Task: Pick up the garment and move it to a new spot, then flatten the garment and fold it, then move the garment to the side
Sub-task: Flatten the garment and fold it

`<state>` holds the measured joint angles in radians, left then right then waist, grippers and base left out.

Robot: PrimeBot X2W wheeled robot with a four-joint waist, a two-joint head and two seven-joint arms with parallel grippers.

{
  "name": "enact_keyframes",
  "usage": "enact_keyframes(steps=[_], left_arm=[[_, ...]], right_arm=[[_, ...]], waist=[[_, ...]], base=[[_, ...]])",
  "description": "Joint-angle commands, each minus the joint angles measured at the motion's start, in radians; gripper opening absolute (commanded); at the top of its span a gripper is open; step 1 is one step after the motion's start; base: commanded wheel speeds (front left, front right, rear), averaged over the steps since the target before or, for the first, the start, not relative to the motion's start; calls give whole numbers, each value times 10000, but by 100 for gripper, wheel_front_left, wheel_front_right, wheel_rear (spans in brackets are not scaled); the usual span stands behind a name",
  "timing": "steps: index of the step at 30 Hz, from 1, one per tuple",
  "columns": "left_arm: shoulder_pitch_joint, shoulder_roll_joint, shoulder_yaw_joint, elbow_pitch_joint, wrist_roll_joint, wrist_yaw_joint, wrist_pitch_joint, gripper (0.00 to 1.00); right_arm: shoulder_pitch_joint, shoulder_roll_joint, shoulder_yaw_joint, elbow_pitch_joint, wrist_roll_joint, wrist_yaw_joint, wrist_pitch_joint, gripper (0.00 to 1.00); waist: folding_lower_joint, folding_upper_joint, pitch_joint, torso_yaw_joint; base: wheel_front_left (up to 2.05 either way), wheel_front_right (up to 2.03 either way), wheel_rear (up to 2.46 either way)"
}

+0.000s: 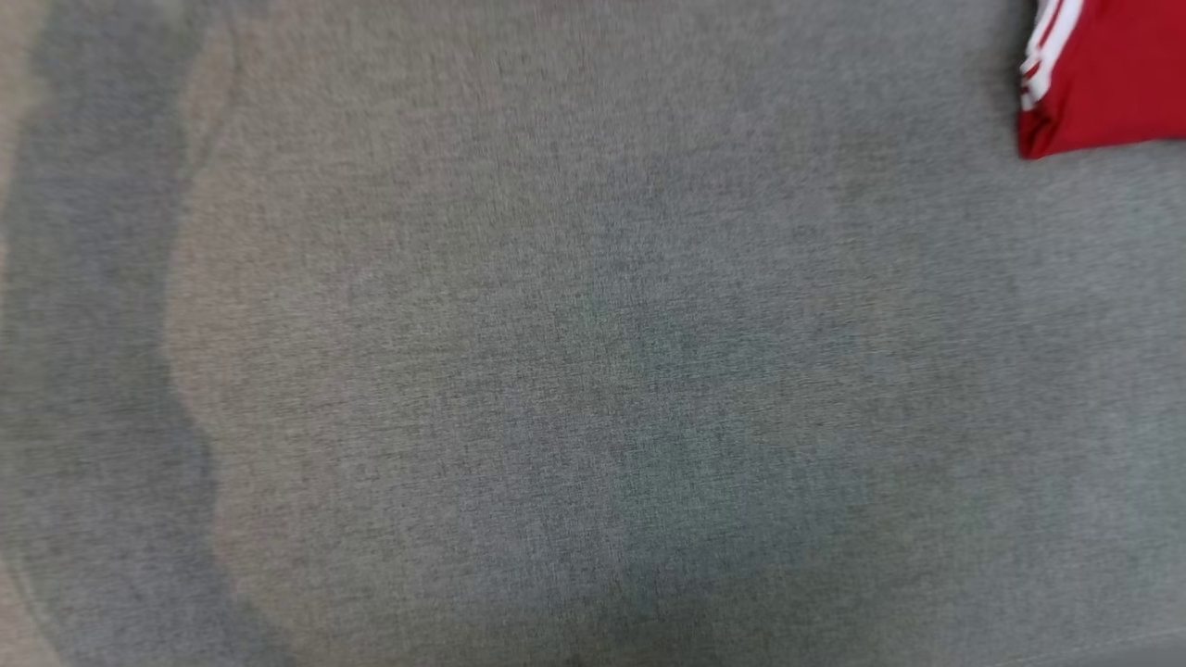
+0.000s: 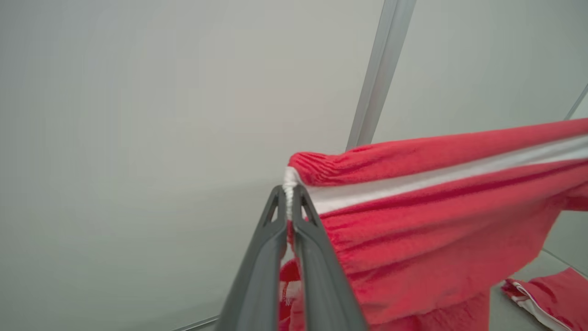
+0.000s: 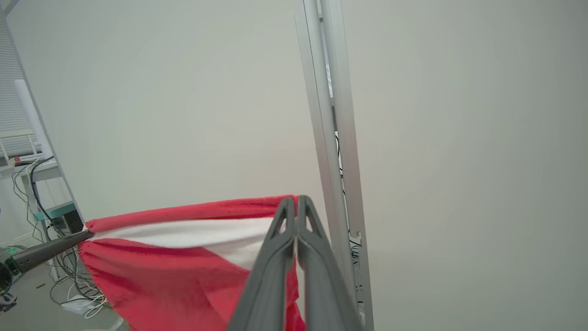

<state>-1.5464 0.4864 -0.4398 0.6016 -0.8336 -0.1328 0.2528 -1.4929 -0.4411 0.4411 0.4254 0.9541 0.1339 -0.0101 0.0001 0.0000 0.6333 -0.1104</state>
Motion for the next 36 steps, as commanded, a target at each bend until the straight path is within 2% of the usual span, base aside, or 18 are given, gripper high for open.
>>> enact_keyframes(steps=[1,6,7,15,24,32,36], left_arm=[[-67,193,25,209,46,44,-88,0],[-614,67,-631,637,-572,62,-1024,0],[-407,146,-1119,626,-874,51,-988,0],[1415,627,-3081,259,-2554,29,-580,0],[4295,1671,-4806,-690,-4200,29,443,0],[6970,2607,-5913,-2086,-5253,31,1022,0],[8019,3063,-6381,-2856,-5695,30,1427,0]], right_arm=[[-156,-241,-69,133,-71,-56,-238,0],[-1083,-351,592,528,118,-56,-1412,0],[-954,-309,1182,519,307,-52,-1463,0],[926,-774,3444,274,1164,-30,-1776,0],[3769,-1559,5467,-481,2627,-30,-1590,0],[6016,-2793,6605,-1430,4039,-32,-758,0],[6965,-3498,7013,-2023,4671,-33,-134,0]], waist=[[-1,0,602,-43],[-1,0,779,82],[-1,0,784,128],[-1,0,157,296],[-1,0,-2118,234],[-1,0,-4320,148],[-1,0,-5036,118]], base=[[0,0,0],[0,0,0],[0,0,0],[0,0,0],[0,0,0],[0,0,0],[0,0,0]])
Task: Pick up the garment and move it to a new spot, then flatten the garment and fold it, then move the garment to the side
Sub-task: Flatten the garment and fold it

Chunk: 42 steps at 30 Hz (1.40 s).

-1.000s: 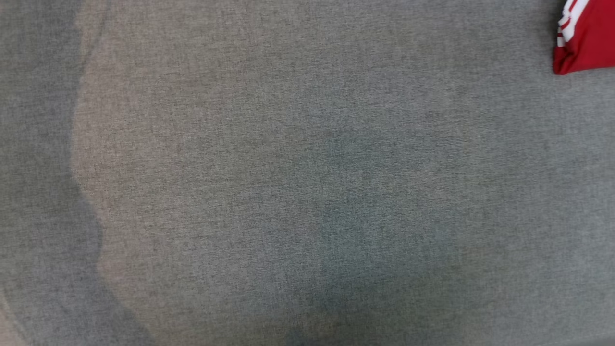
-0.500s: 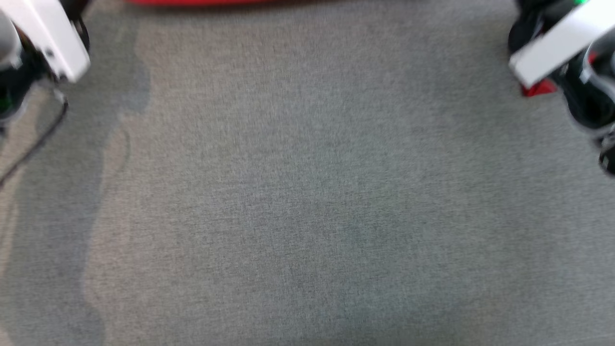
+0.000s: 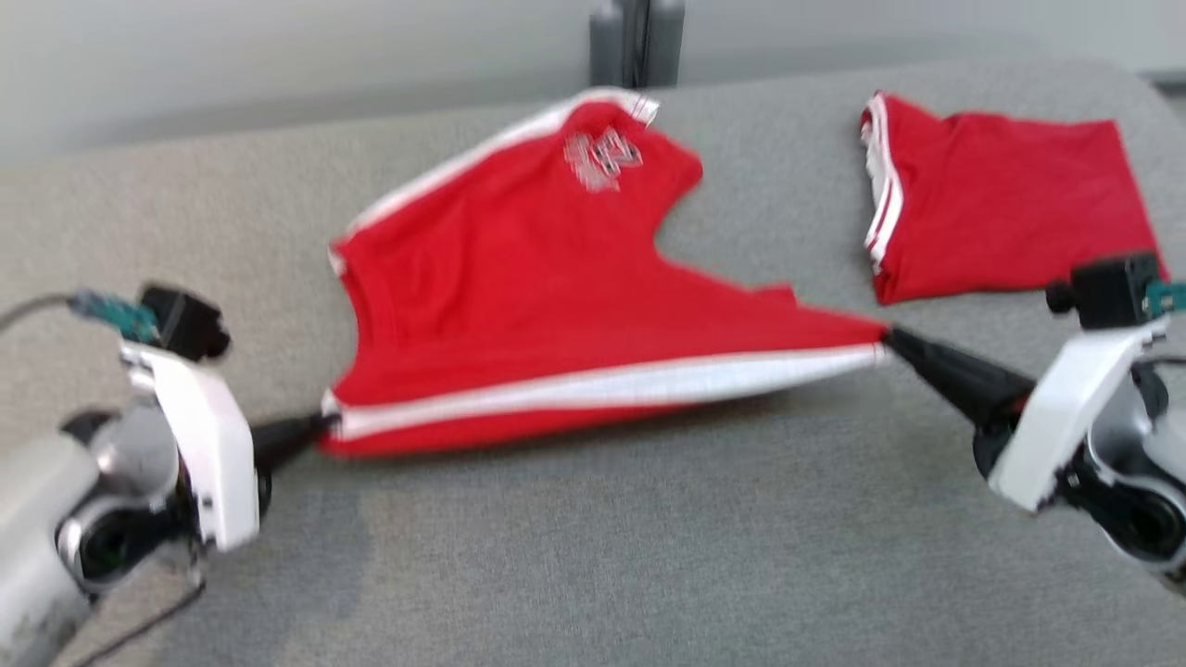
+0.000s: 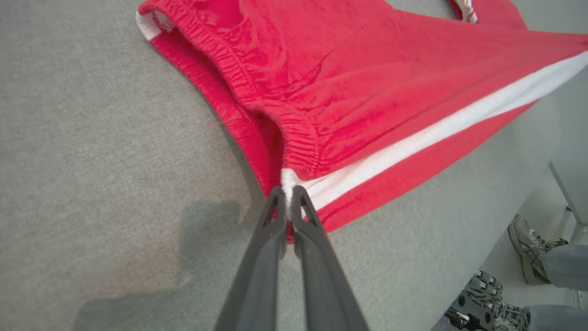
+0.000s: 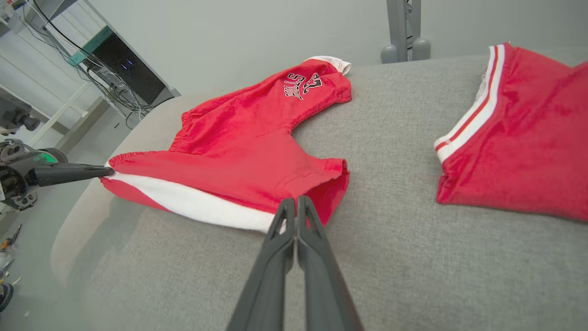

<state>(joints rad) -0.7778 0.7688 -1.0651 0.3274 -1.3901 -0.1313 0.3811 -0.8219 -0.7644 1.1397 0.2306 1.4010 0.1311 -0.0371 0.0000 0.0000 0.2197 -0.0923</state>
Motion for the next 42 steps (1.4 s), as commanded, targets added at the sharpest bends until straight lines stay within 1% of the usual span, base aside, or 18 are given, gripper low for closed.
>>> enact_keyframes(steps=[1,3,6,7,10,14,16,19,23,28,32,35,38,42], left_arm=[[529,369,-232,-303,-181,15,251,0],[887,629,-376,-699,-373,26,474,0],[1417,991,-601,-1376,-671,193,811,0],[1417,991,-601,-1376,-671,193,811,0],[1843,1298,-775,-2140,-881,382,1022,0],[2176,1614,-846,-2950,-1068,683,1096,0],[2210,1689,-810,-3174,-1118,799,1060,0],[2089,1734,-738,-3342,-1124,924,1084,0],[1592,1690,-524,-3352,-1262,989,1382,0],[401,1364,-140,-2716,-1771,1037,2464,0],[-763,956,120,-1985,-2058,1114,3450,0],[-1536,651,345,-1531,-2294,1124,4012,0],[-2189,358,488,-1154,-2388,1132,4418,0],[-2802,-31,556,-755,-2368,1089,4759,0]], right_arm=[[459,-420,107,-230,291,-5,248,0],[843,-722,215,-508,579,-5,499,0],[1337,-1174,400,-920,922,-5,882,0],[1337,-1174,400,-920,922,-5,882,0],[1853,-1649,521,-1403,1269,-5,1153,0],[2307,-2223,519,-1898,1444,-5,1045,0],[2373,-2349,465,-2031,1413,-5,951,0],[2168,-2354,349,-2136,1252,-5,911,0],[1503,-2003,-2,-1901,1257,-5,1127,0],[-18,-1173,-385,-967,1107,-3,2008,0],[-1431,-444,-566,143,1188,-3,3112,0],[-2519,127,-615,1087,1036,-3,3867,0],[-3497,549,-600,2056,763,-3,4409,0],[-4485,1039,-470,3003,368,-3,4884,0]], waist=[[0,0,-1026,-75],[0,0,-1238,-92],[0,0,-1488,-82],[0,0,-1488,-82],[0,0,-1646,-6],[0,0,-1711,103],[0,0,-1701,132],[0,0,-1610,170],[0,0,-1173,204],[0,0,-275,452],[0,0,516,735],[0,0,1075,1009],[0,0,1542,1321],[0,0,2053,1715]], base=[[0,0,0],[0,0,0],[0,0,0],[0,0,0],[0,0,0],[0,0,0],[0,0,0],[0,0,0],[0,0,0],[0,0,0],[0,0,0],[0,0,0],[0,0,0],[0,0,0]])
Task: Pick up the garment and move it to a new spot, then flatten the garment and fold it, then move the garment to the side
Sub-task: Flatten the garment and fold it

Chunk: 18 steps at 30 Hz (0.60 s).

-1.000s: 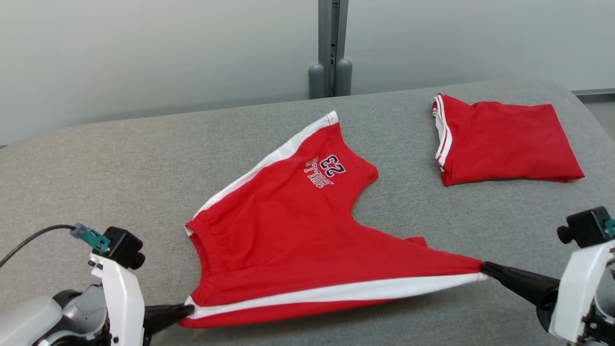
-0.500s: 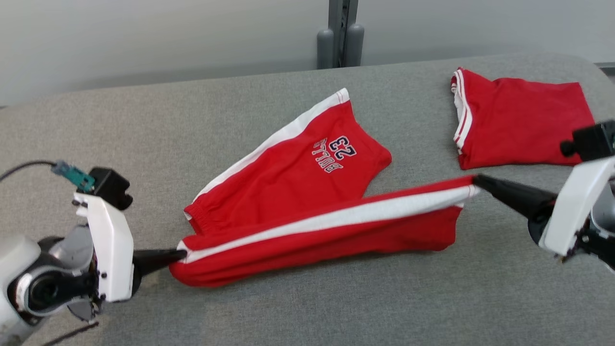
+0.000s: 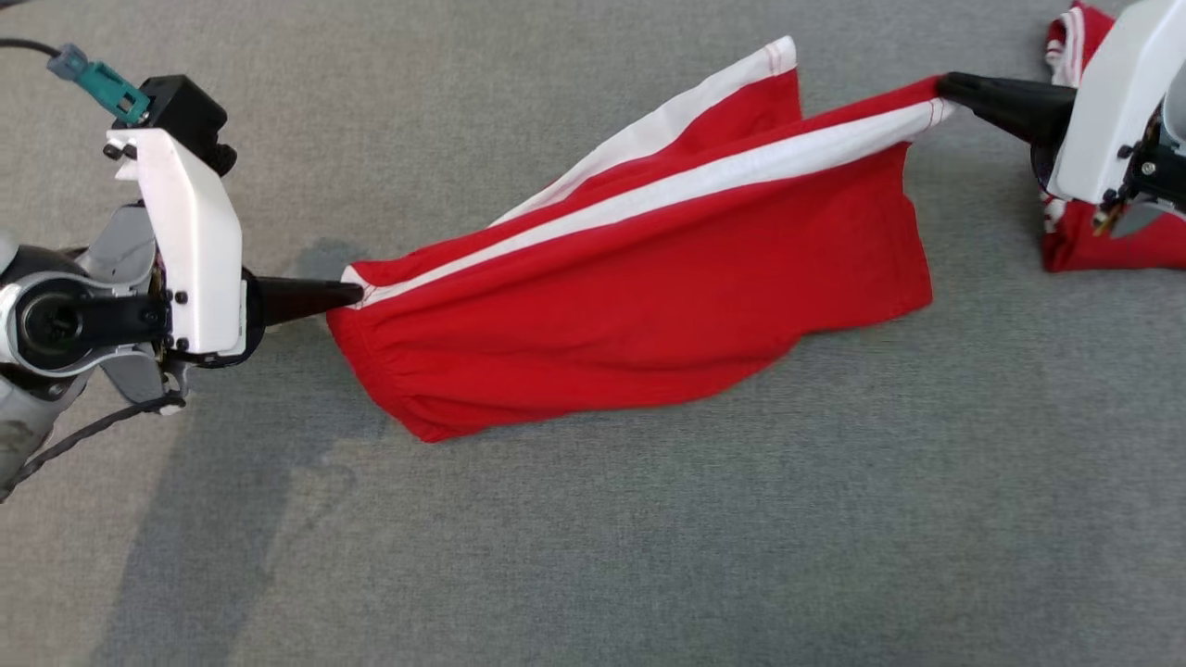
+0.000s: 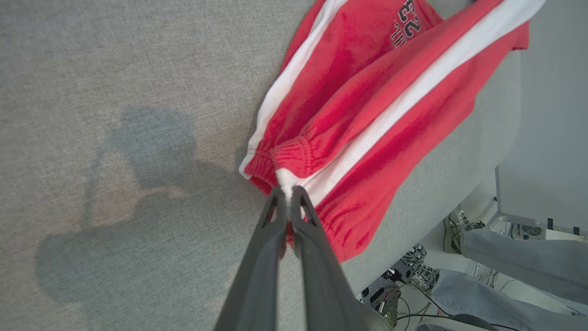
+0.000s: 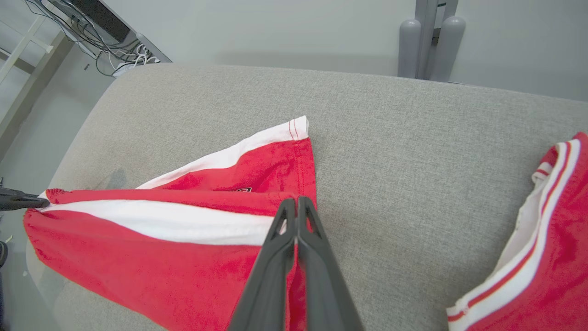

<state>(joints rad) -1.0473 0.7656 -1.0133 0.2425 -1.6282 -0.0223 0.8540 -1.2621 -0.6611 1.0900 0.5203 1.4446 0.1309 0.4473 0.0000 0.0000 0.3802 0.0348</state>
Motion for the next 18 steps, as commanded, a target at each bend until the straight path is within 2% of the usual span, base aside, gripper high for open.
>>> enact_keyframes(steps=[1,9,17,18], left_arm=[[-224,-109,36,167,21,-32,82,0],[-814,-792,61,726,150,-230,216,0],[-1165,-1225,131,1282,343,-400,-18,0],[-1207,-1273,155,1371,403,-420,-89,9]], right_arm=[[-305,88,61,309,-186,-1,96,0],[-1300,690,225,1481,-655,-1,8,0],[-1728,1042,413,2125,-940,-1,-339,0],[-1780,1091,414,2241,-971,-1,-434,17]], waist=[[0,0,543,535],[0,0,1090,1025],[0,0,1446,1181],[0,0,1465,1181]], base=[[0,0,0],[0,0,0],[0,0,0],[0,0,0]])
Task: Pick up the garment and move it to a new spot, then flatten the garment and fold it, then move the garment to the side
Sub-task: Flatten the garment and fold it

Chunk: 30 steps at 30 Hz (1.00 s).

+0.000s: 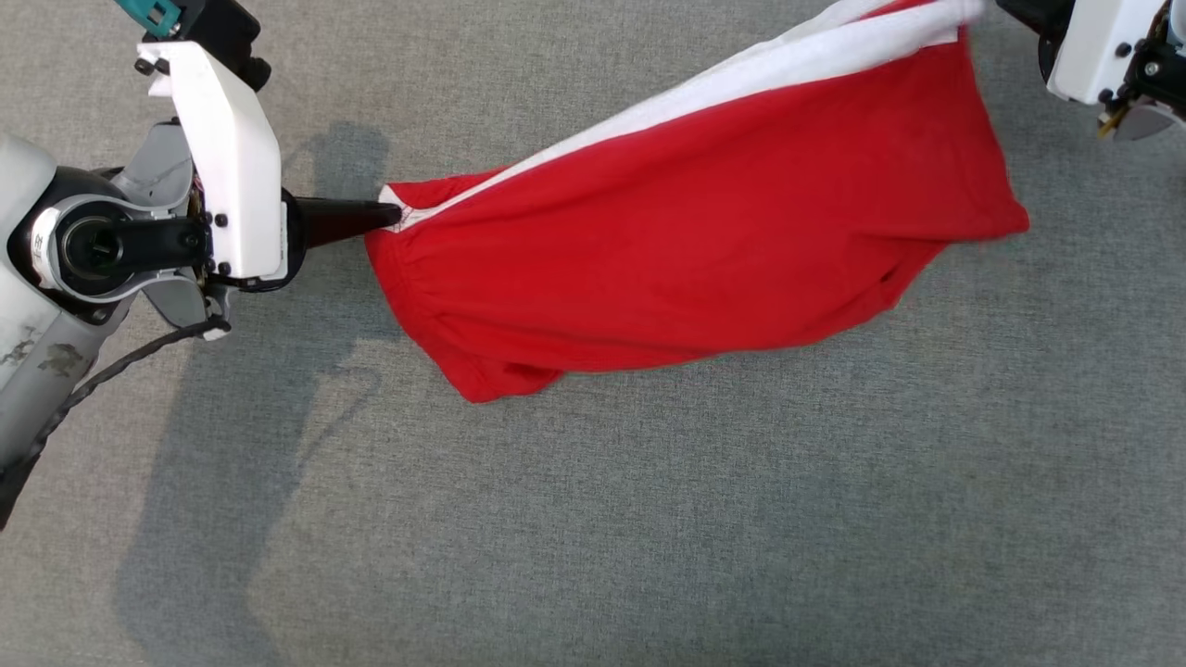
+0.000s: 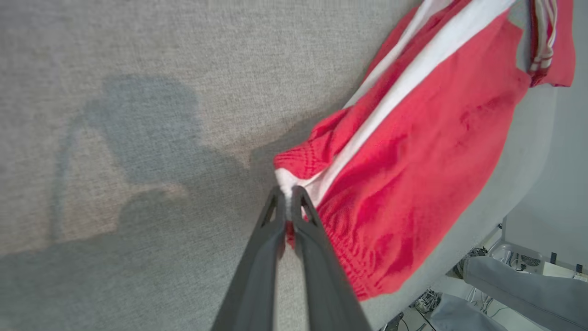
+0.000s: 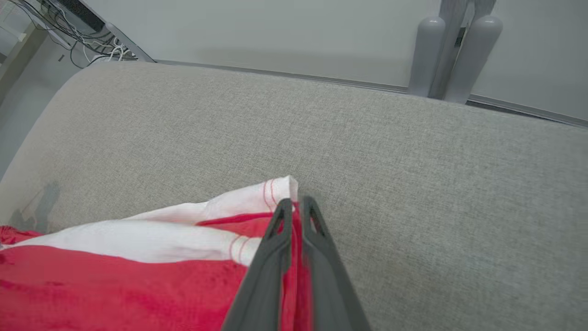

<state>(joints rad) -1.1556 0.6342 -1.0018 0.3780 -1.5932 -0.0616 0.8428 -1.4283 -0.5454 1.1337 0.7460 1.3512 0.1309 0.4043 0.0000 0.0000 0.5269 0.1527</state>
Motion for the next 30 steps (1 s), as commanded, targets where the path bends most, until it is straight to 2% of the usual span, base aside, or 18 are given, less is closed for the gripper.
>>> enact_keyframes(steps=[1,2,9,15,20,24,27,30], left_arm=[[-147,-10,39,85,67,-56,-21,40],[-158,-79,23,214,106,-91,-35,100],[64,-79,-27,595,111,-166,-59,100],[406,249,15,630,664,-388,-1015,100],[1237,456,260,324,1463,-618,-3306,100],[1975,559,336,174,2281,-660,-5296,100],[2546,530,380,-2,2848,-441,-6659,100],[3026,445,435,-440,3432,-12,-7920,100]], right_arm=[[-186,-15,-58,103,-77,-1,-169,100],[-124,196,-50,303,1,0,-301,100],[203,453,0,293,-64,0,-1380,100],[841,247,187,-74,-667,0,-3885,100],[1865,207,404,117,-835,0,-5631,100],[2580,291,436,592,-589,0,-6178,100],[3029,418,571,1033,-434,0,-6124,100],[3145,494,609,1430,-162,0,-5743,100]], waist=[[0,0,9,-2],[0,0,-28,-21],[0,0,-660,-212],[0,0,-1558,-393],[0,0,-2377,-463],[0,0,-2726,-412],[0,0,-2758,-318],[0,0,-2615,-128]], base=[[0,0,0],[0,0,0],[0,0,0],[0,0,0],[0,0,0],[0,0,0],[0,0,0],[0,0,0]])
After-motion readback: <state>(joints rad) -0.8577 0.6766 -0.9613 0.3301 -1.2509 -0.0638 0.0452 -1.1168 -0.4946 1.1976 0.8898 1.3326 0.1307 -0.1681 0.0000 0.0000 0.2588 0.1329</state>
